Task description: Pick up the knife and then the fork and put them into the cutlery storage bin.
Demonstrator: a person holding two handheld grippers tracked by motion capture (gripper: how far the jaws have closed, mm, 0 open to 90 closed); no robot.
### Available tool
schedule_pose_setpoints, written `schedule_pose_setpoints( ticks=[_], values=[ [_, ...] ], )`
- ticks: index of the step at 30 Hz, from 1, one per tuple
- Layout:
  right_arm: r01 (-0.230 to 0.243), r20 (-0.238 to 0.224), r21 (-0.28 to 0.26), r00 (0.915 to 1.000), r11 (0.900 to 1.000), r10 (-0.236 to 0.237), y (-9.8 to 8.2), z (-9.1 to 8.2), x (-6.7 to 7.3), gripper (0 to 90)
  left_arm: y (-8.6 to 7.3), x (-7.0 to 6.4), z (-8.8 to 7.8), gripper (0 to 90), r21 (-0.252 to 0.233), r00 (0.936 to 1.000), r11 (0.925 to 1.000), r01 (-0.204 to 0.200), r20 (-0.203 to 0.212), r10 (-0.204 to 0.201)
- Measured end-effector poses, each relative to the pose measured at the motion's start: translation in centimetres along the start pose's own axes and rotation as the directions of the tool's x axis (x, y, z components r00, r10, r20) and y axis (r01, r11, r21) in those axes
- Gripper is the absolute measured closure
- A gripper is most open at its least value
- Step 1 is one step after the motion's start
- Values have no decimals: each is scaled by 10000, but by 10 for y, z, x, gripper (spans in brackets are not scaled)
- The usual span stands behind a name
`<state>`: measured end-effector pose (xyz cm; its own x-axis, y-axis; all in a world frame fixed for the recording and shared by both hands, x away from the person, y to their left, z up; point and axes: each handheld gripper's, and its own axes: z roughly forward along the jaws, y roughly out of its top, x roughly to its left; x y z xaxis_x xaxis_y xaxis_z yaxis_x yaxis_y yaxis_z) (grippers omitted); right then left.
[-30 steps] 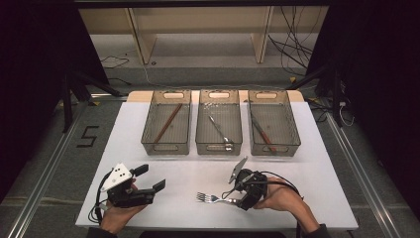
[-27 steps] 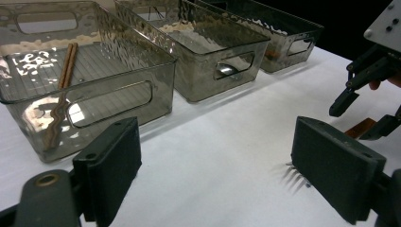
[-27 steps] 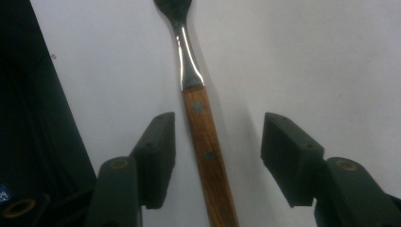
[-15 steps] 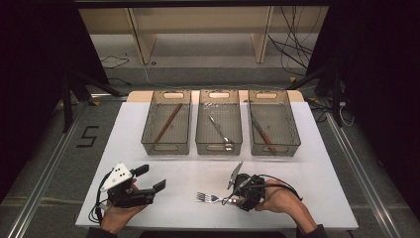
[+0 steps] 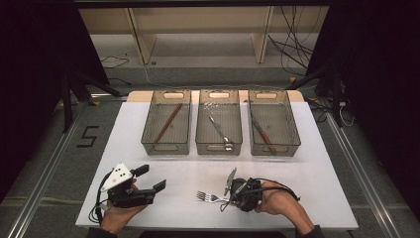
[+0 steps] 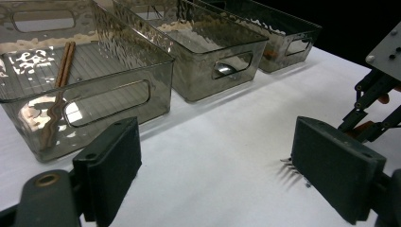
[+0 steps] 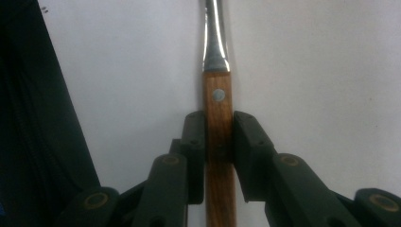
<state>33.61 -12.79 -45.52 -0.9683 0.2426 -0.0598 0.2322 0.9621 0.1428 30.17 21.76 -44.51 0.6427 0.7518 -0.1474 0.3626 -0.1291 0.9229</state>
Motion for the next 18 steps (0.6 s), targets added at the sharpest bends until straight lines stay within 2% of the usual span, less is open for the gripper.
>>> schedule_pose_setpoints(
  ticks=[9,13,18],
  values=[
    [1,43,-228,10000,9997,0,-2,-5,-3,769,0,0,0,163,1,10000,10000,0,-11,0],
    [-293,97,-875,9995,9957,302,-8,-18,-10,769,0,0,0,163,-2,10000,10000,4,-21,-4],
    [-969,180,-1907,9946,9769,1022,-17,-40,-21,769,0,0,0,163,22,10000,10000,9,-41,-9]
  ],
)
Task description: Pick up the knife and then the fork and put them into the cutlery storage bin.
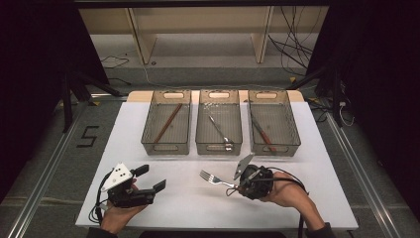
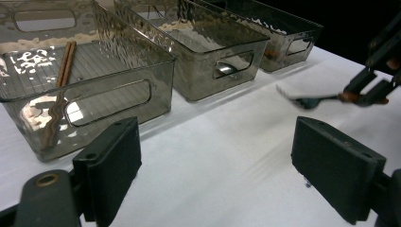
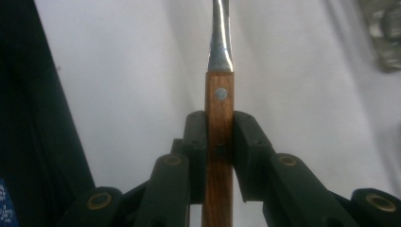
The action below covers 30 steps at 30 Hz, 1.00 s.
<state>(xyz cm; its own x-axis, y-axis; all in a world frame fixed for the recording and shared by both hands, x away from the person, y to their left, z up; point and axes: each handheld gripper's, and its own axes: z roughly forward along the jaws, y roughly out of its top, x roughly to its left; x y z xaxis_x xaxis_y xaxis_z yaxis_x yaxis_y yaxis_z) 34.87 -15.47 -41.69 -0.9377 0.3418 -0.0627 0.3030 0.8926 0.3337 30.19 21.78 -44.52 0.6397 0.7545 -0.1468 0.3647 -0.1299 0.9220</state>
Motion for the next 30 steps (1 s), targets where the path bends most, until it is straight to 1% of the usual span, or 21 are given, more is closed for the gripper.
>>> schedule_pose_setpoints(
  ticks=[1,2,4,5,7,9,14,16,17,19,20,24,29,30],
  values=[
    [-208,75,-128,9998,9997,209,-1,-5,-3,769,0,0,0,163,-18,10000,10000,11,-5,-11],
    [-267,129,-300,9996,9992,271,-2,-8,-6,769,0,0,0,163,-19,10000,10000,0,-3,0],
    [-681,255,-510,9973,9964,695,-4,-14,-10,769,0,0,0,164,-22,10000,10000,24,-14,-24],
    [-731,323,-586,9967,9956,751,-5,-17,-14,769,0,1,0,164,-13,10000,10000,17,-20,-17],
    [-1006,397,-810,9938,9916,1041,-7,-22,-19,769,0,0,0,164,-9,10000,10000,26,-19,-26],
    [-1172,463,-951,9914,9885,1220,-9,-25,-24,769,0,0,0,163,-3,10000,10000,19,-17,-19],
    [-1358,579,-1208,9879,9833,1436,-11,-30,-32,769,0,0,0,163,-1,10000,10000,30,-21,-30],
    [-1399,637,-1225,9869,9825,1485,-11,-30,-33,769,0,0,0,164,-2,10000,10000,29,-17,-29],
    [-1495,623,-1194,9855,9815,1576,-10,-31,-33,769,0,0,0,163,6,10000,10000,24,-19,-24],
    [-1447,648,-1317,9859,9807,1542,-10,-31,-35,768,0,0,0,164,-1,10000,10000,31,-24,-31],
    [-1521,651,-1294,9847,9798,1615,-9,-31,-35,768,0,0,0,163,6,10000,10000,23,-17,-23],
    [-1532,751,-1334,9836,9791,1641,-8,-33,-37,769,-1,0,0,163,4,10000,10000,33,-29,-33],
    [-1724,838,-1587,9787,9722,1872,-9,-36,-45,769,0,1,0,163,1,10000,10000,44,-37,-44],
    [-1794,916,-1589,9764,9709,1954,-9,-36,-47,769,0,1,0,163,5,10000,10000,34,-39,-34]
  ],
)
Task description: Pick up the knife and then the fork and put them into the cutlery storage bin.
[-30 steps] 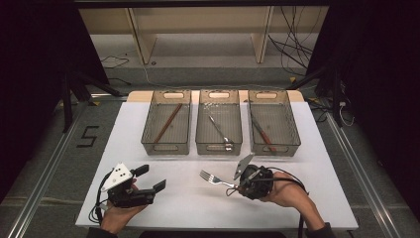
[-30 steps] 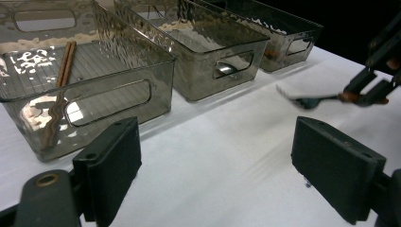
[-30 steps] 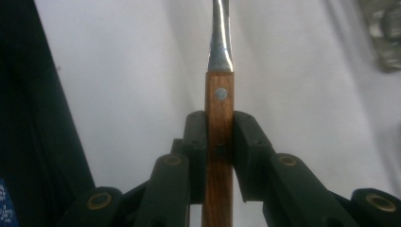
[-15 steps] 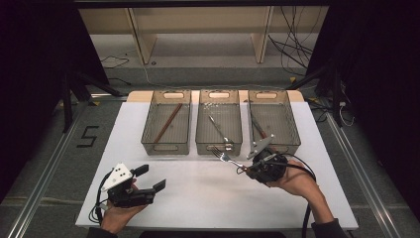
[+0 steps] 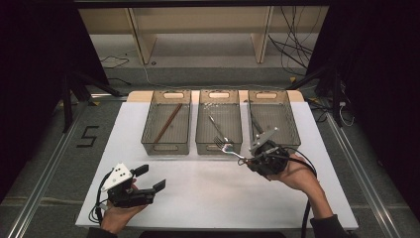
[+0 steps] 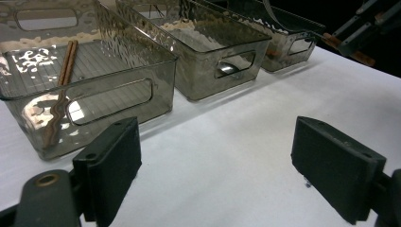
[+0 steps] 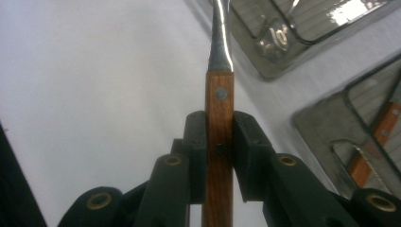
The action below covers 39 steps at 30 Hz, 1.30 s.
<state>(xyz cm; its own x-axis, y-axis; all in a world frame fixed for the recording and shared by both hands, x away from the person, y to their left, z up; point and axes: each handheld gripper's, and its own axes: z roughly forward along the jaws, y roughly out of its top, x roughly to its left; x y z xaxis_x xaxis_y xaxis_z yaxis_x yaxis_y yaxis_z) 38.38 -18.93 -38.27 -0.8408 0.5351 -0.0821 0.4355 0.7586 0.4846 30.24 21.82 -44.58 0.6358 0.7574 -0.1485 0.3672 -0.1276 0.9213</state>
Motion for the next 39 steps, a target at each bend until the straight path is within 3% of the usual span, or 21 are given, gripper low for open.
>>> schedule_pose_setpoints(
  ticks=[8,16,22,32,39],
  values=[
    [-525,284,-192,9982,9984,530,2,-7,-20,769,0,0,0,163,-47,10000,10000,46,-21,-46],
    [-1216,674,-535,9899,9911,1251,7,-21,-44,769,0,0,0,163,-46,10000,10000,51,-36,-51],
    [-1485,854,-557,9845,9873,1529,10,-25,-64,770,0,1,0,163,-33,10000,10000,30,-32,-30],
    [-2400,1119,-628,9628,9687,2458,11,-25,-93,770,0,0,0,164,-36,10000,10000,54,-32,-54],
    [-2794,1187,-624,9511,9582,2851,10,-20,-107,770,0,1,0,163,-38,10000,10000,62,-32,-62]
  ],
)
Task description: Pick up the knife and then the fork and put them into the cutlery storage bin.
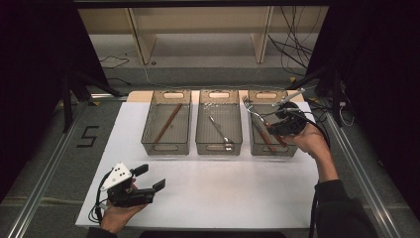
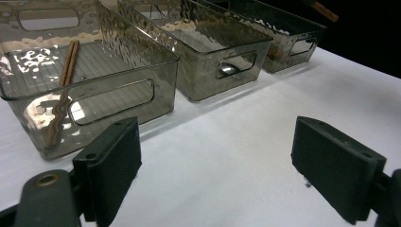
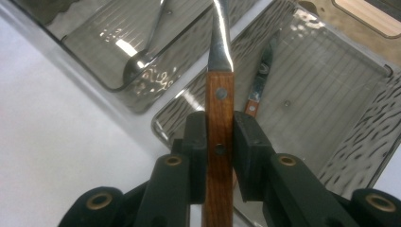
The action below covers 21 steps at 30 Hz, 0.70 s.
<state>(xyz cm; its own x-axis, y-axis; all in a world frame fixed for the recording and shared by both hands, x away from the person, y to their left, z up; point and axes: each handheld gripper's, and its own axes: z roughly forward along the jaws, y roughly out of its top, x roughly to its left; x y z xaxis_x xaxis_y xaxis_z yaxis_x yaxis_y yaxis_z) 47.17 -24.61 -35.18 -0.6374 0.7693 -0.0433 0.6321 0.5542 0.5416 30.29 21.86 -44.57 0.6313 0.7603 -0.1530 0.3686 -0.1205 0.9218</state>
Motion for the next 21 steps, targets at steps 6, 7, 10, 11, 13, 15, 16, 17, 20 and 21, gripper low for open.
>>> schedule_pose_setpoints(
  ticks=[6,7,10,11,13,15,16,17,20,21],
  values=[
    [-387,110,-41,9992,9992,388,3,4,-8,770,0,0,0,164,0,10000,10000,-7,-2,7],
    [-467,139,-15,9988,9989,467,4,5,-10,770,0,0,0,163,-8,10000,10000,-5,-4,5],
    [-626,287,-24,9976,9980,626,7,8,-16,770,0,0,0,163,-4,10000,10000,-1,0,1],
    [-726,326,-31,9968,9974,727,8,9,-18,770,0,0,0,164,13,10000,10000,-21,5,21],
    [-902,422,11,9950,9959,900,9,12,-23,769,0,0,0,163,-8,10000,10000,-17,9,17],
    [-1102,571,122,9924,9938,1093,10,16,-28,770,0,0,-1,163,-22,10000,10000,-9,13,9],
    [-1218,638,180,9907,9924,1204,10,19,-30,770,0,0,-1,164,-24,10000,10000,0,11,0],
    [-1327,704,228,9889,9909,1308,10,21,-33,770,0,0,-1,163,-22,10000,10000,-4,9,4],
    [-1655,795,383,9836,9855,1621,9,27,-39,770,0,0,0,163,-27,10000,10000,-12,8,12],
    [-1707,845,435,9824,9844,1666,8,29,-41,769,0,0,0,163,-19,10000,10000,-12,8,12]
  ],
)
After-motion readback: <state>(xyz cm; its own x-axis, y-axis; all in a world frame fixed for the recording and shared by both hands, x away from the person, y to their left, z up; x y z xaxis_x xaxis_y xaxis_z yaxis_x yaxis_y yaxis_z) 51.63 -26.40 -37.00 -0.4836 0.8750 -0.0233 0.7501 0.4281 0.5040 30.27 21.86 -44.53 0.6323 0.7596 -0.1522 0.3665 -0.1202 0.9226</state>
